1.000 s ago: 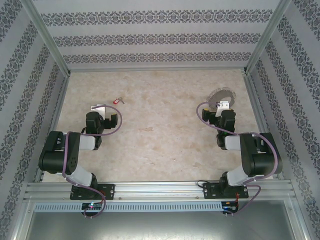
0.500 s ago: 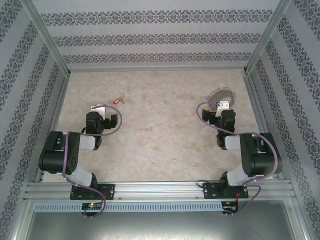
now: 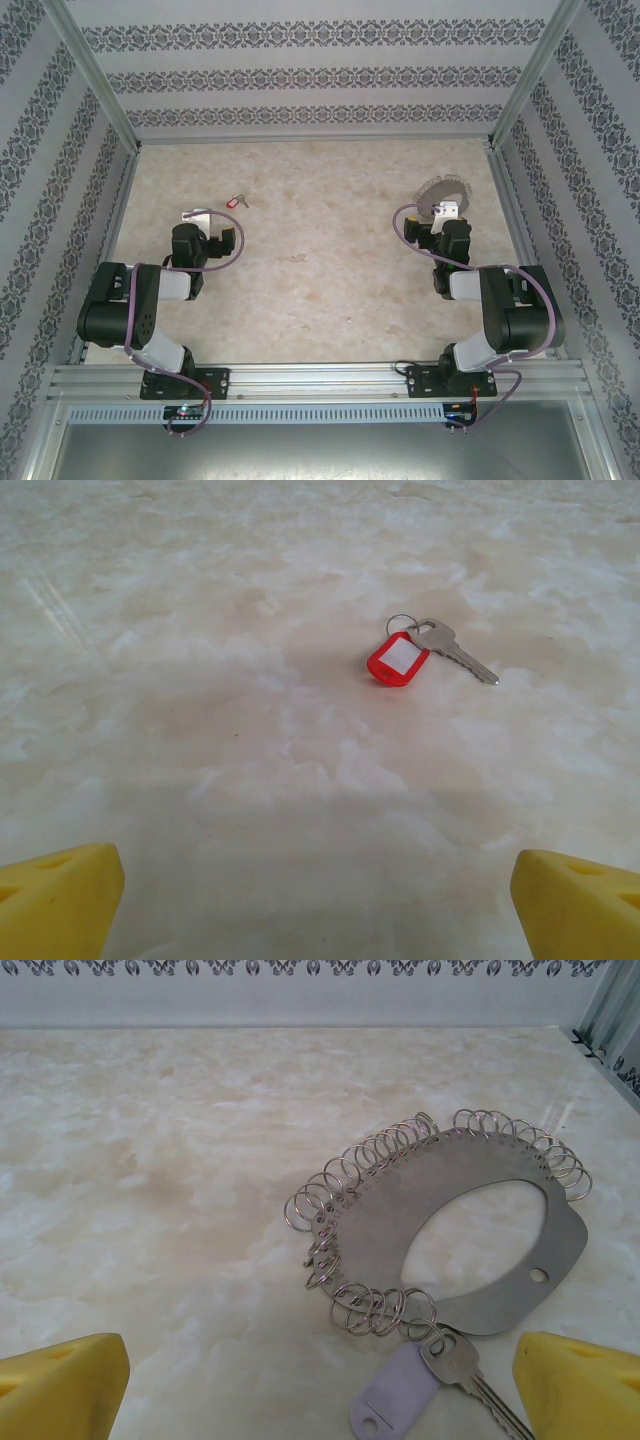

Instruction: Put the keys on the keyring

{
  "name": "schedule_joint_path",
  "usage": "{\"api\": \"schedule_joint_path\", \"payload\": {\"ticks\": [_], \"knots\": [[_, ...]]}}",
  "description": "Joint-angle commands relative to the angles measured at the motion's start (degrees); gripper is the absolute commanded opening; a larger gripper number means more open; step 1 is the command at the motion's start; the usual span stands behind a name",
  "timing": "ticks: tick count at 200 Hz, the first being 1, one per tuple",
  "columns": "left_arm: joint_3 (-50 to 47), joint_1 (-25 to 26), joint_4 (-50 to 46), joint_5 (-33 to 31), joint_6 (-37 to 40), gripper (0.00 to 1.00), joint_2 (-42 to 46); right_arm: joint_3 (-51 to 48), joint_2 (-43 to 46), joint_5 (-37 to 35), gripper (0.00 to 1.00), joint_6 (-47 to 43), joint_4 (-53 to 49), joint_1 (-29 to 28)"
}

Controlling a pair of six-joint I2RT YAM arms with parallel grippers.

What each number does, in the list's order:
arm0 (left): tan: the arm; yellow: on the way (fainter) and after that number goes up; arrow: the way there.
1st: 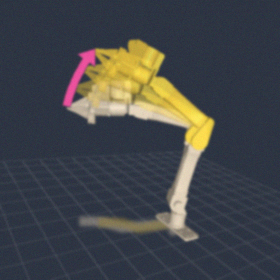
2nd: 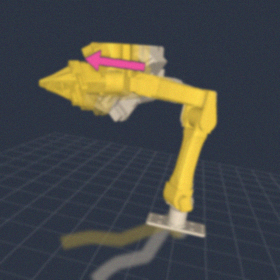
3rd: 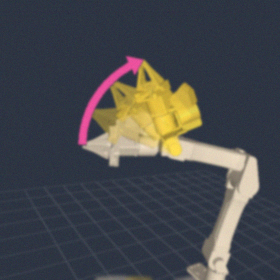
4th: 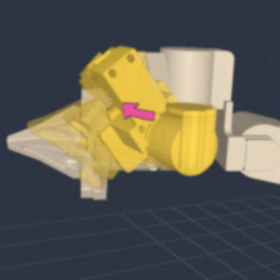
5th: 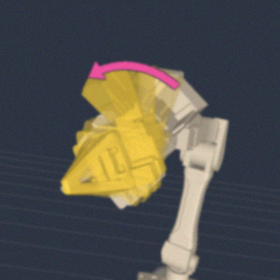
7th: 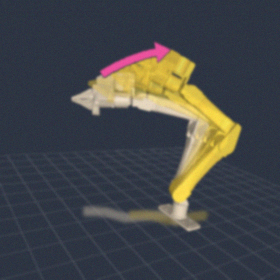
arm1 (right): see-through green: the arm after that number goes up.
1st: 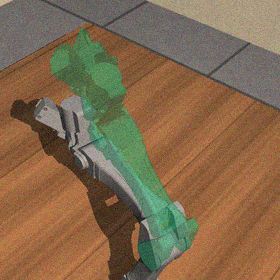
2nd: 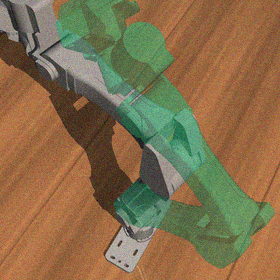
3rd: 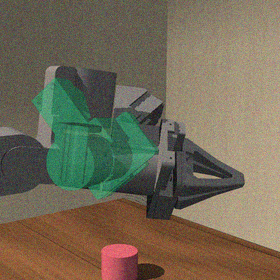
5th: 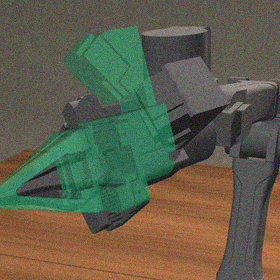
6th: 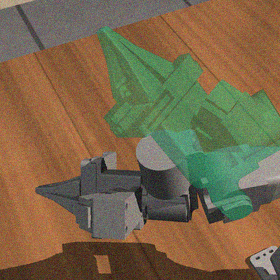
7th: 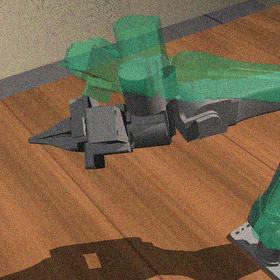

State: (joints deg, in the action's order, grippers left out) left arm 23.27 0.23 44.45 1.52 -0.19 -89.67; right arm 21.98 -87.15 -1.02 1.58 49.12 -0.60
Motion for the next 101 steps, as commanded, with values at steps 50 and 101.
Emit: {"api": "schedule_joint_path", "payload": {"ticks": [50, 101], "knots": [[12.66, -0.19, -31.87, -4.95, -9.07, 1.00, 21.12, 18.91, 19.47, -6.66, 0.98, 13.57, -45.73, 1.95], [33.27, -2.16, -77.62, -16.12, -27.44, 1.00, 25.07, 38.41, 9.43, 1.00, 0.84, 15.16, -76.79, 4.63]]}}
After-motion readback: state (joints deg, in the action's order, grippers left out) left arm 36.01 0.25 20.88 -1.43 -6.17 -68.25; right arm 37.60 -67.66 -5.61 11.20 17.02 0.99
